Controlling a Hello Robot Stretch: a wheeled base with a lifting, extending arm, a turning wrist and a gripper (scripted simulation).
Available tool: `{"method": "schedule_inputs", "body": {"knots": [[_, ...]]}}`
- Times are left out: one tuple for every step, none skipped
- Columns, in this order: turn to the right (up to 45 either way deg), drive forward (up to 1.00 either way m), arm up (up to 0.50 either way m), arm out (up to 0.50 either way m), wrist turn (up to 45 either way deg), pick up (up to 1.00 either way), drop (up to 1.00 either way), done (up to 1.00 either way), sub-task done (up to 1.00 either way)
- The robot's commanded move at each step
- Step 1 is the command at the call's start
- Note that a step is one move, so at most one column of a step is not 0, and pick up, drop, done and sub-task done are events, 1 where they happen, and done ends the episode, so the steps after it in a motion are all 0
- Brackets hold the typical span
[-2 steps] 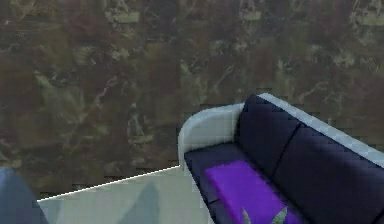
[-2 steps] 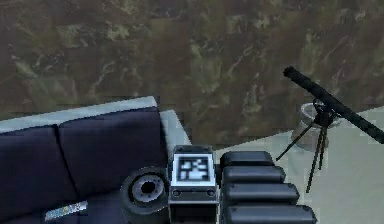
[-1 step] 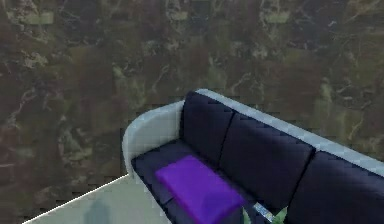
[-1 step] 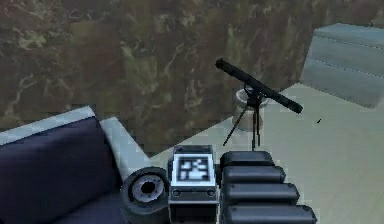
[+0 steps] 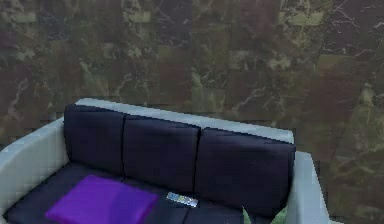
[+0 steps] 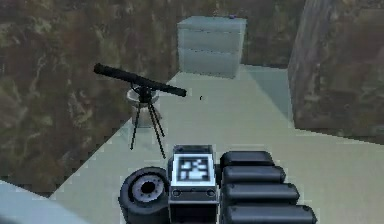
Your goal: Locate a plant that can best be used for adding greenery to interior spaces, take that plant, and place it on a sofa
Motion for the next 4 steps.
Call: {"method": "schedule_inputs", "body": {"knots": [[0.0,0.15,0.0,0.0,0.0,0.0,0.0,0.0,0.0],[-45.0,0.0,0.0,0.0,0.0,0.0,0.0,0.0,0.0],[-36.0,0.0,0.0,0.0,0.0,0.0,0.0,0.0,0.0],[0.0,0.0,0.0,0.48,0.0,0.0,0.0,0.0,0.0]]}}
